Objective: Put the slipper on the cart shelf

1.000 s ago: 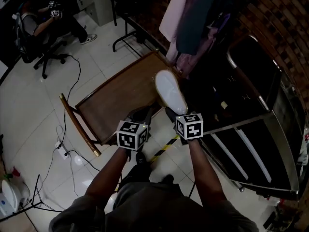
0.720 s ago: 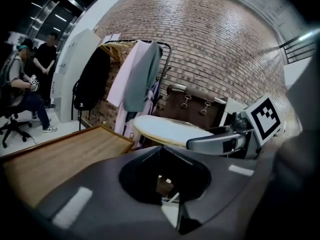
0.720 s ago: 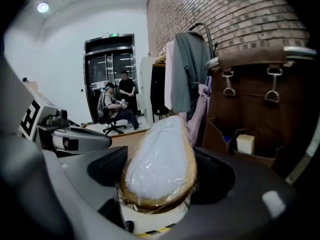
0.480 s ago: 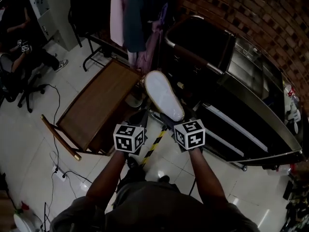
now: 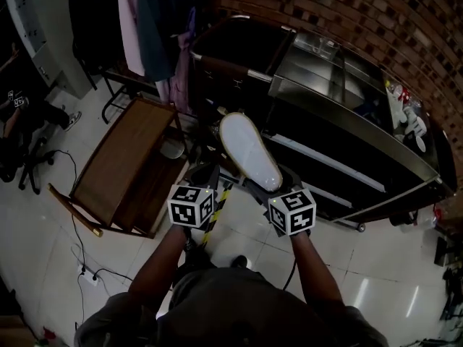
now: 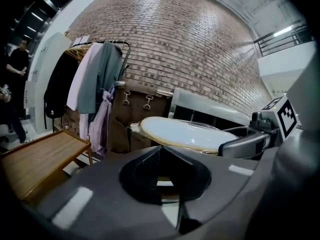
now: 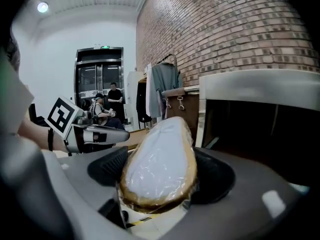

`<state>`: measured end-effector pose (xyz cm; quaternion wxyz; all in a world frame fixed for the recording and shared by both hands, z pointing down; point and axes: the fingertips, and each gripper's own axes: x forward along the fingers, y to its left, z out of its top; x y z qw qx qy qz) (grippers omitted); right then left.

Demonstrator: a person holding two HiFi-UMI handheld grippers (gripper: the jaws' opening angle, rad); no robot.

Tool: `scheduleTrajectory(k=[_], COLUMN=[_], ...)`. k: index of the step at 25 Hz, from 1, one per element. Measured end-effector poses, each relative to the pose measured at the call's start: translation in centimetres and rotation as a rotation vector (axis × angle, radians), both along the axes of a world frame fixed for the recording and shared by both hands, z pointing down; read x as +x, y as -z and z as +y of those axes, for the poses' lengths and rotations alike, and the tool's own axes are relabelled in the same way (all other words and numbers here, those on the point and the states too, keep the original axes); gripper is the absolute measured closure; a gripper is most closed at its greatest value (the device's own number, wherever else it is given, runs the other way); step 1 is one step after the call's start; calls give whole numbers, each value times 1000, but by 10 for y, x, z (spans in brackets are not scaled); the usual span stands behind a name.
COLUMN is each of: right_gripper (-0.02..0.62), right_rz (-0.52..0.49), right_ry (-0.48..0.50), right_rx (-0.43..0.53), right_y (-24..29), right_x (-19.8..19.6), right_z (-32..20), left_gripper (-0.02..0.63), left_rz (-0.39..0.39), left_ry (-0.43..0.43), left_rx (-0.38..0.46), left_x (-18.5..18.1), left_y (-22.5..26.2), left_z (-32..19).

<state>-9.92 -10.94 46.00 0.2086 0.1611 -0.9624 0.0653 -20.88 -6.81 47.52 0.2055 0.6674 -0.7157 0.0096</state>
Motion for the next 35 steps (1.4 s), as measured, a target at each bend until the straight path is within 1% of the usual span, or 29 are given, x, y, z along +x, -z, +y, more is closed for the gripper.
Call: scheduleTrajectory(k=[4, 10, 14, 17, 20, 23, 27, 32, 35], right_gripper=[227, 227, 227, 227, 227, 227, 227, 227, 229], right_rz=[7, -2, -11, -18, -16, -12, 8, 19, 18], right_ry=[-80, -249, -375, -455, -537, -618, -709, -810, -853], right_rx=[7, 7, -3, -4, -5, -18, -22, -39, -34], right_y=[-2, -7, -13, -15, -18, -23, -28, -43, -49], right_x=[61, 150, 199, 225, 244, 260, 275, 286, 294], right_z=[-9, -41, -68, -90, -116, -140, -175, -211, -232], left_gripper=[598, 598, 598, 598, 598, 598, 598, 598, 598], left_rz=[-7, -20, -22, -25, -35, -35, -31, -14, -18], left_ry=[-71, -203, -305, -376, -441, -506, -577, -637, -652], left_rx=[4, 16, 21, 23, 28, 15, 4, -6, -15], left_x=[51, 127, 173, 198, 213, 225, 234, 237, 239], left_y=[0, 4, 6, 6, 5, -1, -7, -13, -18], left_z=[-17, -55, -88, -113, -141, -168, -205, -236, -250])
